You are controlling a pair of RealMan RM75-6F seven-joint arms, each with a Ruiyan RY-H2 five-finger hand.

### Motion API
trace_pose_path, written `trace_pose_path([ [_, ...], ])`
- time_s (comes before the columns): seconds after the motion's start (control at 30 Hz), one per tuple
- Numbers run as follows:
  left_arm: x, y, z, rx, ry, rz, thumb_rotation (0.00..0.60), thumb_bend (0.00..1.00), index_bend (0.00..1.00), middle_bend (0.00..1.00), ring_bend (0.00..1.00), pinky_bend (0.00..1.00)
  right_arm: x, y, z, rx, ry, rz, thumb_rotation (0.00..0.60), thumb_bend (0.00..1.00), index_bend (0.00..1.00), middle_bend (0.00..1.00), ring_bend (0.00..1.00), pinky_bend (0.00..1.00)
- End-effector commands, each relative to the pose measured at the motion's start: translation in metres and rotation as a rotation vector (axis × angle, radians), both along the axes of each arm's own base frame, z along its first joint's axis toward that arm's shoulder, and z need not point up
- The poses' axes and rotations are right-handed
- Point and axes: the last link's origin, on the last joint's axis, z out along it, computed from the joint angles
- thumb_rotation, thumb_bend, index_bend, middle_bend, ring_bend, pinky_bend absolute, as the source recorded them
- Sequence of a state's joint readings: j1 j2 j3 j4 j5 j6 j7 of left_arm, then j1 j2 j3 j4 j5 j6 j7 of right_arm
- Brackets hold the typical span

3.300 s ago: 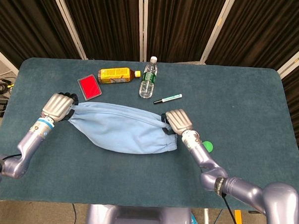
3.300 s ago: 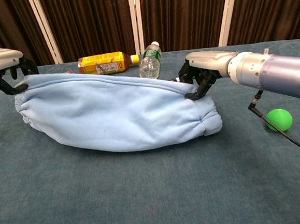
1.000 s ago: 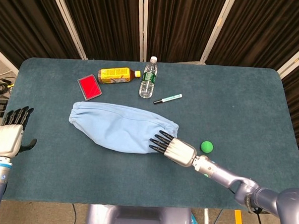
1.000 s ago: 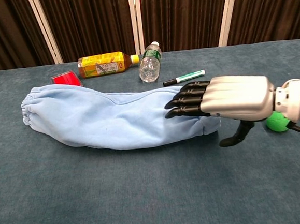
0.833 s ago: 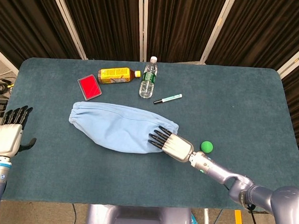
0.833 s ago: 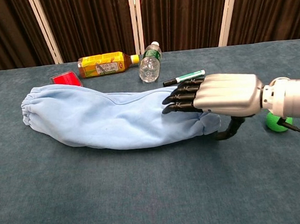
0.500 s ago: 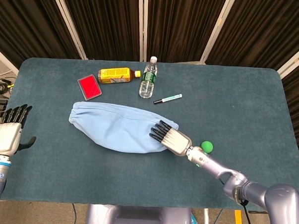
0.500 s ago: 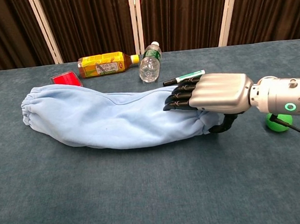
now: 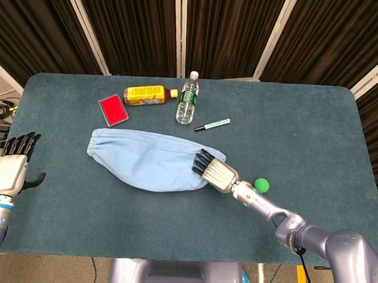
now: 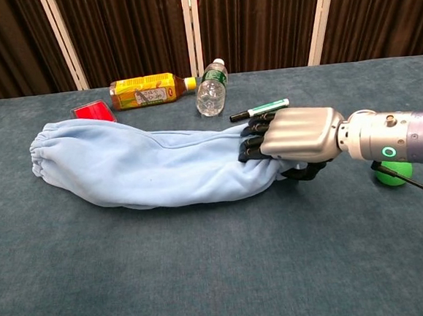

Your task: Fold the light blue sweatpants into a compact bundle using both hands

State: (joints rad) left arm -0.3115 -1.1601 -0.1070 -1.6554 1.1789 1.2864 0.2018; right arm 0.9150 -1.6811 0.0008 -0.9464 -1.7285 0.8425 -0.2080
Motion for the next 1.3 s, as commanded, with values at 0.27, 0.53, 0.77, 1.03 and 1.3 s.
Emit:
trace_pose_path([
  [0.27, -0.001, 0.0, -0.001, -0.008, -0.003, 0.001, 0.6, 0.32, 0.0, 0.0, 0.0, 0.0, 0.005, 0.011, 0.012, 0.025, -0.137, 0.076, 0.6, 0.74, 0.58, 0.54, 0.46, 0.41],
  [0.53, 0.001, -0.002, -0.002, -0.018, -0.008, -0.006, 0.6, 0.32, 0.0, 0.0, 0.0, 0.0, -0.013, 0.041, 0.046, 0.112, -0.185, 0.125, 0.6, 0.77, 0.59, 0.56, 0.48, 0.44],
  [0.77, 0.004, -0.004, -0.003, -0.024, -0.015, -0.015, 0.6, 0.32, 0.0, 0.0, 0.0, 0.0, -0.054, 0.071, 0.097, 0.105, -0.133, 0.117, 0.6, 0.77, 0.6, 0.56, 0.48, 0.44],
  [1.03, 0.007, -0.006, -0.004, -0.033, -0.021, -0.027, 0.6, 0.32, 0.0, 0.0, 0.0, 0.0, -0.102, 0.112, 0.155, 0.09, -0.024, 0.133, 0.6, 0.77, 0.6, 0.56, 0.48, 0.44],
  [1.3, 0.008, -0.008, -0.003, -0.028, -0.025, -0.032, 0.6, 0.32, 0.0, 0.0, 0.0, 0.0, -0.103, 0.134, 0.184, 0.103, 0.02, 0.186, 0.6, 0.78, 0.6, 0.57, 0.49, 0.44],
])
